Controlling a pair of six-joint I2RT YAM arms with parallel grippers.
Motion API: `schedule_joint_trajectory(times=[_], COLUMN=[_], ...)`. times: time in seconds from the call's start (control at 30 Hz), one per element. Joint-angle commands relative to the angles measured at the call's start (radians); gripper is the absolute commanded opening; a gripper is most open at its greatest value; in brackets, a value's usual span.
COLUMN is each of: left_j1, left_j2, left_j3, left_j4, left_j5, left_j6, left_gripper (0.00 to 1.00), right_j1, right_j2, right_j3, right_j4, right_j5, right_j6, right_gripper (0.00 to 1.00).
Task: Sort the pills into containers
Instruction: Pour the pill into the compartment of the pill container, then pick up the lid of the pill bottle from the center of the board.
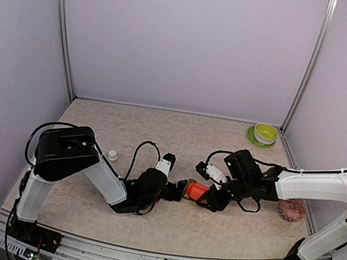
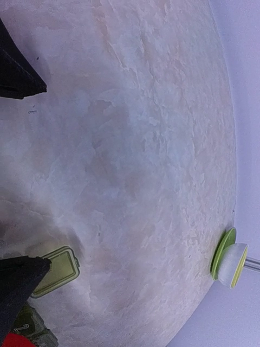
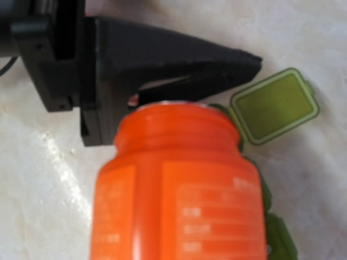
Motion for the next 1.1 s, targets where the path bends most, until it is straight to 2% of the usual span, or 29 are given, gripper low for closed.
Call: schedule_joint_trajectory(times=[0.0, 0.3, 0.73, 1.07], left_j1=[0.007, 0.009, 0.01, 0.01], left_j2=[-0.007, -0.057, -0.129, -0.187], left_j3=[-0.031, -0.027, 0.031, 0.074], left_j4=[-0.079, -0.109, -0.239, -0.336], left_j5=[0.02, 0.034, 0.057, 0.077], left_j6=[0.004, 0.008, 0.018, -0.003], left_gripper=[0.99, 0.99, 0.99, 0.99], right_j1=[0.001, 0.004, 0.005, 0.006], right_j2=[-0.059, -0.182, -0.452, -0.652], right_j3=[-0.042, -0.18, -0.456, -0.602], right_j4=[0.093, 0.281, 0.658, 0.854], right_j5=[-0.009, 0.006, 0.048, 0.023], right_j6=[0.016, 0.031, -0.006, -0.042], right_gripper=[0.19, 0.19, 0.2, 0.21])
